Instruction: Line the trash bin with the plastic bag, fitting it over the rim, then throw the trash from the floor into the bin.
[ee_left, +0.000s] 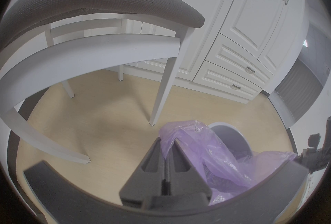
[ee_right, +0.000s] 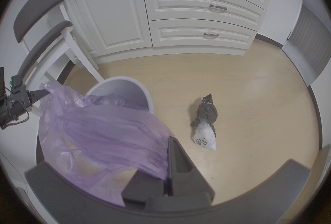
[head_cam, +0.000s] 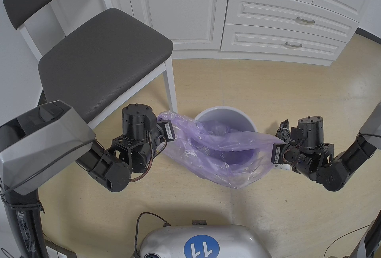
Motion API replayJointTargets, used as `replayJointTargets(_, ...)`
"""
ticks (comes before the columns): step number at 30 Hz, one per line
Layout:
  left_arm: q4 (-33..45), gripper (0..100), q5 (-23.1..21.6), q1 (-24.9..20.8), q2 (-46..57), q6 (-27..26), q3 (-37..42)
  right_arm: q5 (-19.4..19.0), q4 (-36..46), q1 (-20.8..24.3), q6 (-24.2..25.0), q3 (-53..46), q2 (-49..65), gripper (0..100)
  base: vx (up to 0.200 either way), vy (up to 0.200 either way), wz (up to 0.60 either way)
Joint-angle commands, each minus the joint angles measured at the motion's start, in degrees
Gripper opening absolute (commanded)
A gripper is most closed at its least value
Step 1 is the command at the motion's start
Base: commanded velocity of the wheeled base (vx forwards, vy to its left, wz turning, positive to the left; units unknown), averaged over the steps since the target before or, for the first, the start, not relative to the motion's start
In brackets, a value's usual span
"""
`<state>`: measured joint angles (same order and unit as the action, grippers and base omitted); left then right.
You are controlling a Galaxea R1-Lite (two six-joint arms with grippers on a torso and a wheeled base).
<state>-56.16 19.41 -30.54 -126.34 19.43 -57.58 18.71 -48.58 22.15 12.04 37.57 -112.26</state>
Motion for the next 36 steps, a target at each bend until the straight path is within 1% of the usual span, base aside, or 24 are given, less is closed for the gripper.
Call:
replayJointTargets(1,-0.09,0,0.02,0.13,0.04,-0.18,0.10,0.01,-0.02,-0.53,-0.71,-0.57,-0.32,0,0.000,0.000,0.00)
replayJointTargets(5,-0.62,0,0.02,0.92,0.04,-2.64,1.33,1.33,-0.02,-1.23,-2.64,-1.36,-0.68,0,0.000,0.000,0.00)
replayJointTargets(8,-0.88,0,0.02,0.92,-0.22,-3.44,1.85,1.94,-0.02,-1.23,-2.99,-1.45,-1.20,0,0.000,0.000,0.00)
replayJointTargets(13,-0.97,0,-1.83,1.01,-0.39,-3.35,1.85,2.38,-0.11,-1.32,-3.08,-1.36,-2.70,0,0.000,0.000,0.00)
replayJointTargets(18,-1.05,0,-2.01,1.45,-0.13,-3.35,1.77,2.38,-0.38,-1.76,-3.52,-1.27,-3.05,0,0.000,0.000,0.00)
replayJointTargets(23,-0.97,0,-2.27,1.53,0.92,-3.44,3.08,2.29,-0.64,-2.46,-5.36,-2.42,-2.26,0,0.000,0.000,0.00)
replayJointTargets(25,-0.97,0,-3.85,1.45,1.45,-3.44,4.14,2.21,-0.73,-2.37,-6.16,-3.21,-1.56,0,0.000,0.000,0.00)
replayJointTargets(30,-0.62,0,-4.64,1.80,3.38,-3.96,5.63,2.21,-0.64,-2.37,-7.65,-4.61,0.55,0,0.000,0.000,0.00)
replayJointTargets(33,-0.97,0,-7.19,2.50,4.79,-6.07,8.01,2.03,-0.64,-2.46,-9.14,-6.02,2.84,0,0.000,0.000,0.00)
replayJointTargets(36,-0.97,0,-8.51,2.68,6.11,-6.34,9.15,2.03,-0.64,-2.46,-9.76,-6.72,3.89,0,0.000,0.000,0.00)
